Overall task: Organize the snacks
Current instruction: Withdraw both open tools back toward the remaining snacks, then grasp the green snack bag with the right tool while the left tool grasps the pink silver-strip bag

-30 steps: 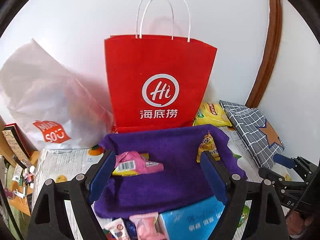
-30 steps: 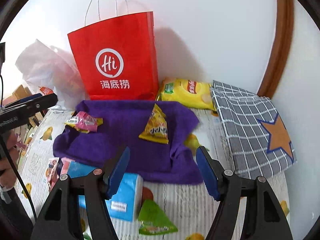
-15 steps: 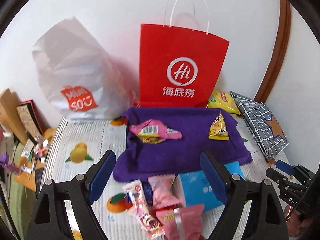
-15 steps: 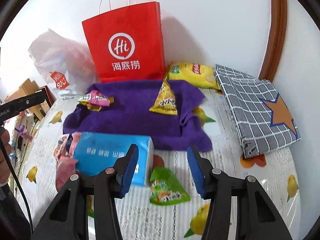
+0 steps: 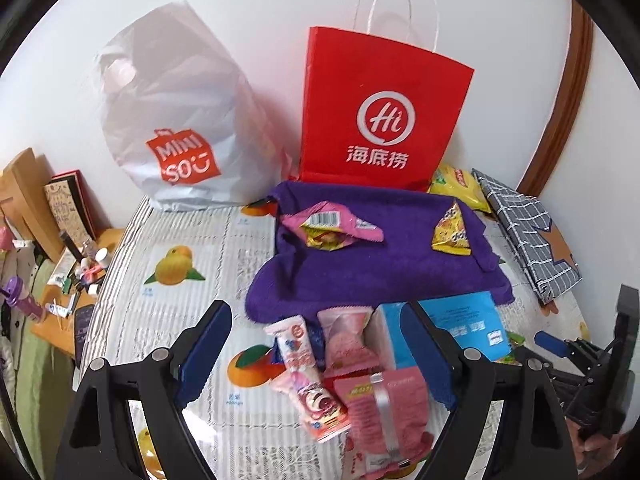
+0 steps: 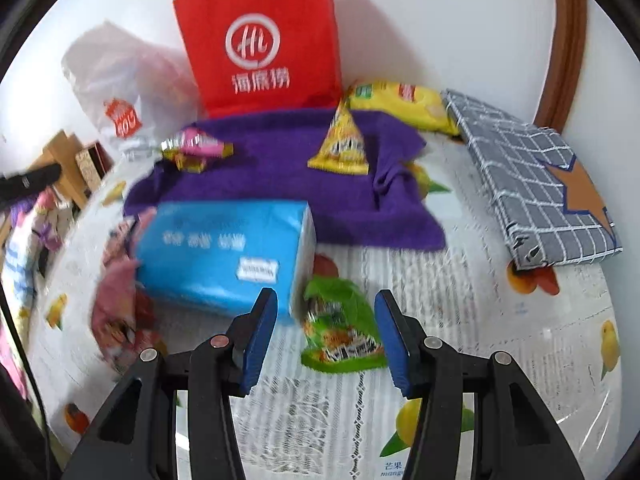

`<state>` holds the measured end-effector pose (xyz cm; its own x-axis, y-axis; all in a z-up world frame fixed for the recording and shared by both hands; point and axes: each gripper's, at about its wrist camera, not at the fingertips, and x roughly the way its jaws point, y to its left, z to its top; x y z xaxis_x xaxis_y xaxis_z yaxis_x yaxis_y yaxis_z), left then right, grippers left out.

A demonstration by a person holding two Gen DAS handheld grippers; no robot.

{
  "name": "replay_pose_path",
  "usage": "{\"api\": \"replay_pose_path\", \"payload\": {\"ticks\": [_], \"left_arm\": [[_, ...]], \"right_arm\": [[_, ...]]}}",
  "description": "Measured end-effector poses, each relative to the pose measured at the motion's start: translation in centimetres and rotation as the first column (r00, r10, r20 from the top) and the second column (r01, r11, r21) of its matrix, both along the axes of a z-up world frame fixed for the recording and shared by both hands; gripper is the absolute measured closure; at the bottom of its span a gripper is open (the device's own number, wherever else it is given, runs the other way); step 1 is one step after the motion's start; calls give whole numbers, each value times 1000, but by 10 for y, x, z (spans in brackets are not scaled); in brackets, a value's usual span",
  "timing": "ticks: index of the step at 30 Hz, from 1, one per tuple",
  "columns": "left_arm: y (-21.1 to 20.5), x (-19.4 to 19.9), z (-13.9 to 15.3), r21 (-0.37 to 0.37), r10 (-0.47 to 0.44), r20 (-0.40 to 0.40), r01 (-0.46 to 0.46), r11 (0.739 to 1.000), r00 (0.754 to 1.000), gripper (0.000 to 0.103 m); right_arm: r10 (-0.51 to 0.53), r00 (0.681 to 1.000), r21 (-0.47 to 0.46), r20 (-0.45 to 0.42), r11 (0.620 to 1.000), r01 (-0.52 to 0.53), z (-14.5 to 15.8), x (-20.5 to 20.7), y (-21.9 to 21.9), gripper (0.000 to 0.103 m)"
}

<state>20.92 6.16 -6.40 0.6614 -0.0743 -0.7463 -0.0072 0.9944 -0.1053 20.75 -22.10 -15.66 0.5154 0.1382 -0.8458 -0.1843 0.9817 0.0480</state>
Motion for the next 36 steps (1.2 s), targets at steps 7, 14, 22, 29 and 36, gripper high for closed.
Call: {"api": "replay_pose_path", "payload": {"ticks": [7,14,22,29,36], "left_arm": [[12,-4,-14,10,17,-30,-17,1000,999,17],[23,-1,-27,0,32,-54,-32,999,998,17],[32,-2,-36,-1,37,-69,-37,999,997,17],[33,-1,-40,-6,31,-72,-32,999,997,17],[33,-2,-46,-17,28,-88,-30,999,996,17]], "right_arm": [[-5,999,8,-36,1000,5,-28,4,-8,53],[47,999,-41,-15,998,-47,-36,7,-4,51],[43,999,-101,17,994,-41,-36,6,-15,50],[28,1000,-72,5,997,-27,-43,19,-12,50],[1,1000,-45,-15,999,-1,-53,23,-12,58]]}}
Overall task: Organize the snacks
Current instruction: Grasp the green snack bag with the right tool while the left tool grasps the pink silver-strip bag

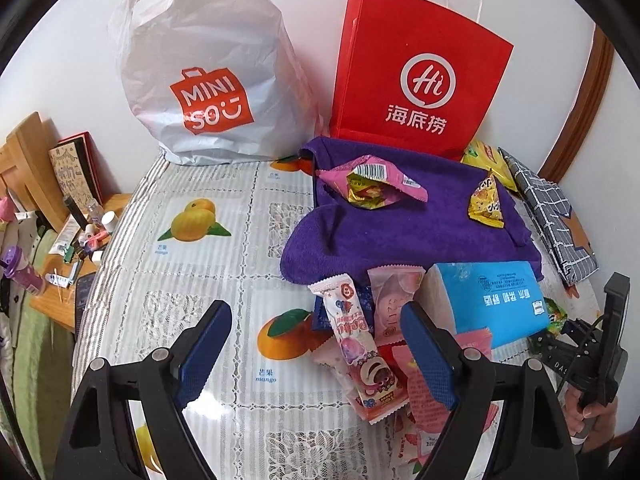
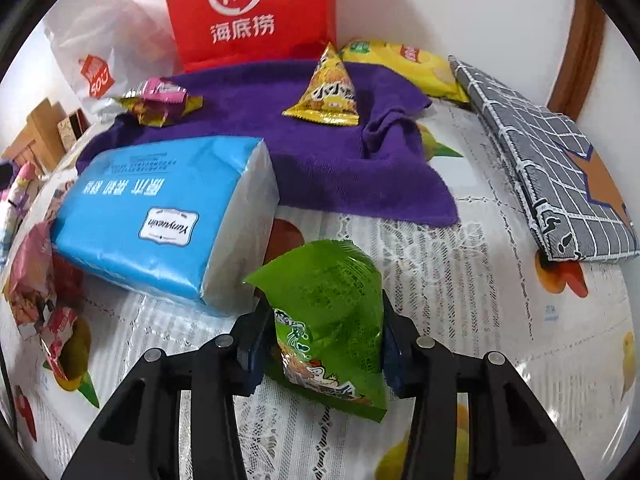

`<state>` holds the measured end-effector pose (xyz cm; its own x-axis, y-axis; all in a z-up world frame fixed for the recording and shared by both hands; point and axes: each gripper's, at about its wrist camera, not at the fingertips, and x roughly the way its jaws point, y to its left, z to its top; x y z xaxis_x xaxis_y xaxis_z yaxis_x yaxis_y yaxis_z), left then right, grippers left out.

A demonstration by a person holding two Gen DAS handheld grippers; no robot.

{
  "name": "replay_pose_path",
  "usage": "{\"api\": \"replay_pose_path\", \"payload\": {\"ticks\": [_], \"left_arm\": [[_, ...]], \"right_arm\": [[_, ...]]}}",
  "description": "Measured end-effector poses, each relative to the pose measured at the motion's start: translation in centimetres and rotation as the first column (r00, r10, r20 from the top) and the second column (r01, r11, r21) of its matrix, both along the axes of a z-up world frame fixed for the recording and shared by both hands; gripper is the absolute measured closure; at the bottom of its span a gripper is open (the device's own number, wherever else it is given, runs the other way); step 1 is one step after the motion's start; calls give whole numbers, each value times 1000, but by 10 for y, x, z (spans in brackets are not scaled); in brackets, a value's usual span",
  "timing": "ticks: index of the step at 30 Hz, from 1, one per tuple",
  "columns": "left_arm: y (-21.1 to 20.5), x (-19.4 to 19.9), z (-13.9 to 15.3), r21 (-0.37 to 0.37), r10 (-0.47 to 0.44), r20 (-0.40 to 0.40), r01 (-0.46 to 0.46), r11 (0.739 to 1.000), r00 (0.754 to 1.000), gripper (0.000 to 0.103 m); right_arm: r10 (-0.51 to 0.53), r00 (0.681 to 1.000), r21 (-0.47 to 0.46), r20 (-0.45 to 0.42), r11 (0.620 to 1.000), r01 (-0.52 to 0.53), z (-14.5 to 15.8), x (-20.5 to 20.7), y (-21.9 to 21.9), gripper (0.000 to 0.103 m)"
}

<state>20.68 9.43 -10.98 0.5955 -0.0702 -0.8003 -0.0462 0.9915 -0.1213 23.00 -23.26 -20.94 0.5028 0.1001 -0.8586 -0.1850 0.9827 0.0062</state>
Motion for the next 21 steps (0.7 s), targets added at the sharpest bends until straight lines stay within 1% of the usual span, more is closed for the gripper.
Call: {"api": "replay_pose_path", "payload": {"ticks": [3,8,10,12,16,21], "left_arm": [[-1,-1,-5,-28,-8,-19,7,1000,1000,17],[-28,-8,-7,-42,-92,-19,91,995,996,17],[-41,-11,-11,-81,-140,-33,137,987,990,19],[-51,-14,-15,-109,-166,-51,159,981,985,19],[-69,-19,-27,-118,-193,-88,182,976,977,19],[-75,-20,-42,-143,-189,-140,169,975,972,19]], "right_arm": [[-14,1000,-2,9,1000,14,4,-5,-4,58],[-39,999,2,30,999,39,13,-13,-15,58],[-47,998,5,39,999,47,17,-17,-18,58],[-59,997,8,46,998,58,20,-20,-22,58],[-69,996,14,48,998,69,24,-27,-26,58],[-59,997,-6,53,998,59,25,-34,-25,58]]}}
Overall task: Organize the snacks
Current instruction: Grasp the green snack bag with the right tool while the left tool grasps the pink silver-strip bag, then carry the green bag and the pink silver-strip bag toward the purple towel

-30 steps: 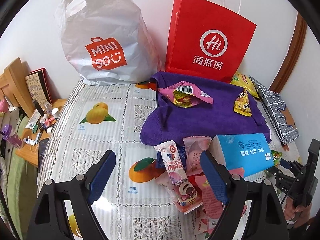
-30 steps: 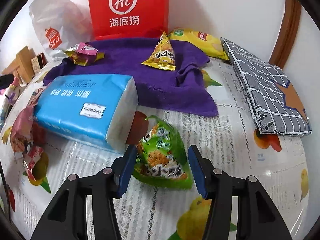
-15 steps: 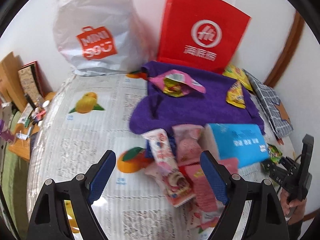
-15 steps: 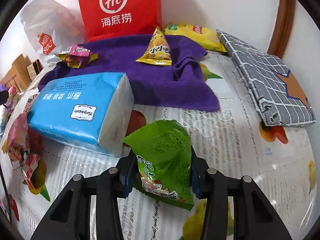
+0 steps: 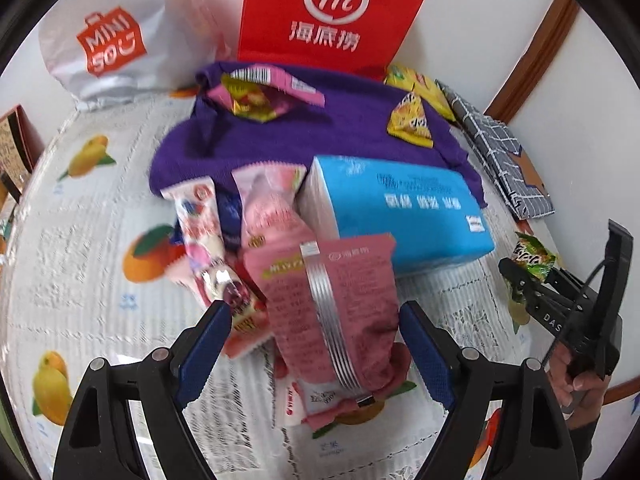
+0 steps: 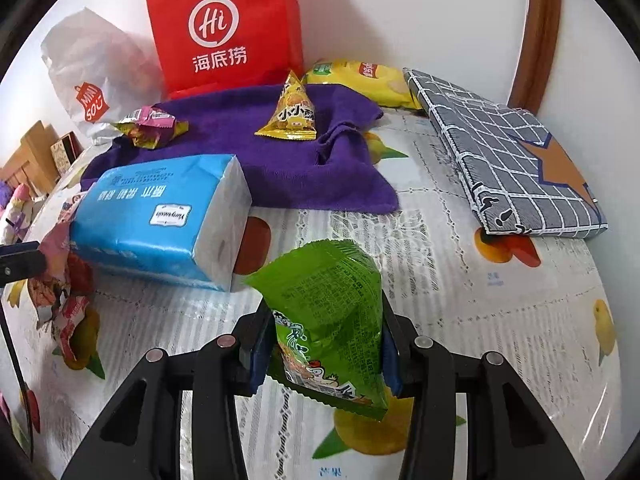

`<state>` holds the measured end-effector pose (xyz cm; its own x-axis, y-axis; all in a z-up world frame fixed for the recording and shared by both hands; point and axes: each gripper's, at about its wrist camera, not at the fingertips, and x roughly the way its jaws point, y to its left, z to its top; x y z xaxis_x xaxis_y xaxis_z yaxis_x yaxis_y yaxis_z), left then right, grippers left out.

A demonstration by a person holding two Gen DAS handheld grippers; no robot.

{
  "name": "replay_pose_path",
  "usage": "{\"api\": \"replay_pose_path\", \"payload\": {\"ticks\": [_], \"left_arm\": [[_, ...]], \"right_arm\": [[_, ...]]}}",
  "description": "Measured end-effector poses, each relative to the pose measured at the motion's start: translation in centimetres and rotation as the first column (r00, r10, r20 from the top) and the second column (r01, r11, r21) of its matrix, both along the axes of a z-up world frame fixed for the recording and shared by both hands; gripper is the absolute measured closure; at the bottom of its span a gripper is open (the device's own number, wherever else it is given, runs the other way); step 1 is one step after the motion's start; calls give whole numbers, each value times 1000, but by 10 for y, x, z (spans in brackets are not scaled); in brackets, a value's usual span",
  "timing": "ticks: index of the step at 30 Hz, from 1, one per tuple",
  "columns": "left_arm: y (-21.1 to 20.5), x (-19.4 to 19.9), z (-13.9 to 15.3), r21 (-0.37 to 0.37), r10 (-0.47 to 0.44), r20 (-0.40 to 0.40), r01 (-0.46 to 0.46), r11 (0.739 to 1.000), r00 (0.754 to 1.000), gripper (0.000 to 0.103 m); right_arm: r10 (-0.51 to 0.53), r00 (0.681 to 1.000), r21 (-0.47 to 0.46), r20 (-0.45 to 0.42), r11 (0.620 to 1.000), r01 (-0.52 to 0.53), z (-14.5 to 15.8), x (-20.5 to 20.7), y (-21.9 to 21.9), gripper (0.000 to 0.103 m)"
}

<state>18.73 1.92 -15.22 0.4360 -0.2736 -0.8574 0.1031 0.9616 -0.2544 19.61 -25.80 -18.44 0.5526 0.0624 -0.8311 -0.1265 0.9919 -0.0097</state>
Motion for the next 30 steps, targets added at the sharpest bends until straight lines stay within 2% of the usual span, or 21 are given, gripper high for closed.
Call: {"api": "replay_pose_path", "payload": {"ticks": [3,5,6,7,8,9,10,15,24,30], "left_arm": [[0,3,-7,-4,18,-35,-19,1000,999,19],[-1,2,-7,-3,19,-31,-19,1000,999,23],[-2,2,-7,-2,14,-28,-14,1000,1000,27],[-3,1,-6,-4,3,-21,-3,1000,1000,38],[-3,0,-5,-9,-7,-21,7,1000,1000,45],[-3,-1,-4,-18,-19,-17,18,1000,1000,48],[-4,-2,-2,-24,-27,-9,26,999,1000,55],[1,-9,7,-45,-48,23,49,998,999,66],[15,-14,26,-72,-54,78,60,996,996,68],[18,-8,48,-58,-56,116,63,996,992,68]], "right_arm": [[5,1000,8,0,1000,-5,1,-4,0,58],[7,1000,5,-4,1000,-7,0,-6,1,58],[7,1000,2,-6,1000,-7,0,-7,1,58],[7,1000,2,-7,1000,-7,0,-8,2,58],[8,1000,0,-8,1000,-8,0,-9,2,58],[6,1000,-3,-8,1000,-6,0,-9,2,58],[4,1000,-6,-8,1000,-4,1,-10,3,58],[-3,1000,-4,-2,1000,3,6,-13,5,58],[-20,1000,6,18,1000,19,24,-13,14,58],[-21,999,11,44,1000,20,45,-8,24,58]]}}
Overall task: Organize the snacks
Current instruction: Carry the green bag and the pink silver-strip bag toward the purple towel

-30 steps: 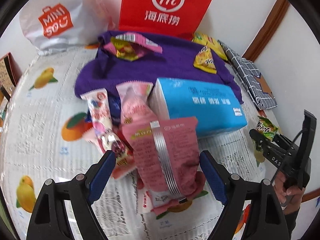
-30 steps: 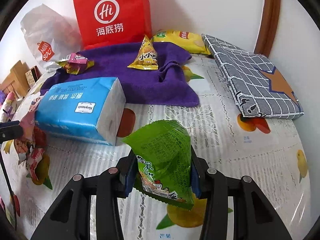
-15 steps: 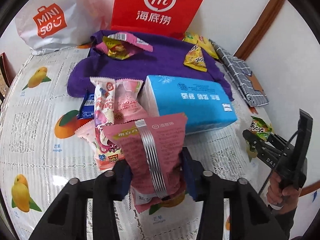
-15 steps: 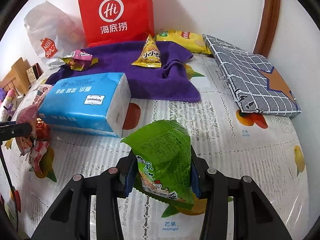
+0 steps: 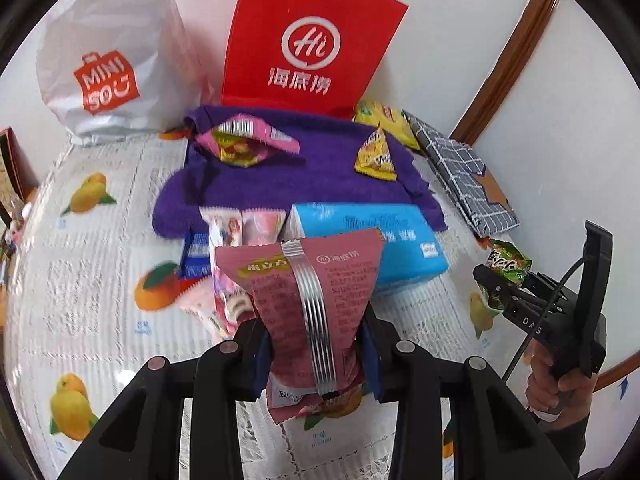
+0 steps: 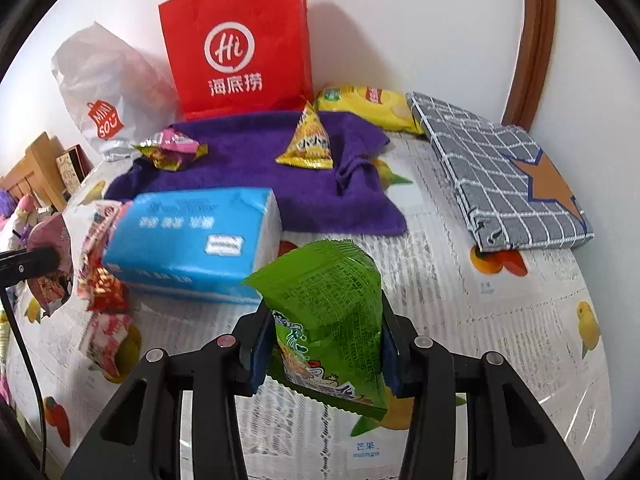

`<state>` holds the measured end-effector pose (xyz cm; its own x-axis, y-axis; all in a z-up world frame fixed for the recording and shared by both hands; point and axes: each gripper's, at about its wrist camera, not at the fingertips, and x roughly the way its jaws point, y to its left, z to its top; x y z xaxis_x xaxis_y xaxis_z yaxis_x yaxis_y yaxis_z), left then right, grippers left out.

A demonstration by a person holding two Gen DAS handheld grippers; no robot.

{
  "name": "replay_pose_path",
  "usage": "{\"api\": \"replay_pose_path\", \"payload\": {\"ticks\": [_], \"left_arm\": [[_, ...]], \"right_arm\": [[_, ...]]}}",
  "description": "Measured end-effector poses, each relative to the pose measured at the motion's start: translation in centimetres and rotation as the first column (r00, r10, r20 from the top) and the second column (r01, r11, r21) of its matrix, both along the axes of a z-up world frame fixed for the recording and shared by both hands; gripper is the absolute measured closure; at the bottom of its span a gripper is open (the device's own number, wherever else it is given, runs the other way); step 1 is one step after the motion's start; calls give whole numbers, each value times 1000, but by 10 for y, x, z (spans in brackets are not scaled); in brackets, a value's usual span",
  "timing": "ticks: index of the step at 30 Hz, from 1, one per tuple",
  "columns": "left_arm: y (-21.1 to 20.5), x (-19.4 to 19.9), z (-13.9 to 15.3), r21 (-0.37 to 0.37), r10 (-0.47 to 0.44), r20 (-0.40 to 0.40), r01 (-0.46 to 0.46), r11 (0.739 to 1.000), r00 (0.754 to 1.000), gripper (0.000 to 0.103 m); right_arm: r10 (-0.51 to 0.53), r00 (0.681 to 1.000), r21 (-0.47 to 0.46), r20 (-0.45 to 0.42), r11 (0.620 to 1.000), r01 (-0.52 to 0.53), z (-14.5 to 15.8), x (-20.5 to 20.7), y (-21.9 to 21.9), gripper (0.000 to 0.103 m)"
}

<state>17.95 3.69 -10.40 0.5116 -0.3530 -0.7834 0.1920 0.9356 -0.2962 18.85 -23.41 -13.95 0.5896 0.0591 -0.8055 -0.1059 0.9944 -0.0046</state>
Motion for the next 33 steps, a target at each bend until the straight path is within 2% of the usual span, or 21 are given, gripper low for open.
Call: {"api": "replay_pose_path", "payload": {"ticks": [3,10,16,23,33], "left_arm": [[1,12,12,34,9,4,-10,999,1000,68],[2,46,43,39,15,62,-18,999,998,68],[-4,79,55,49,-1,96,-4,999,995,68],[-7,117,53,64,-5,105,-2,998,994,68],[-1,164,35,57,6,93,-11,998,996,68]], "right_arm": [[0,1000,1,22,1000,0,12,8,5,58],[14,998,47,69,999,-18,35,44,24,58],[34,995,78,90,996,-41,45,77,42,58],[46,994,82,104,995,-54,44,114,55,58],[45,996,75,71,996,-51,15,163,61,58]]}}
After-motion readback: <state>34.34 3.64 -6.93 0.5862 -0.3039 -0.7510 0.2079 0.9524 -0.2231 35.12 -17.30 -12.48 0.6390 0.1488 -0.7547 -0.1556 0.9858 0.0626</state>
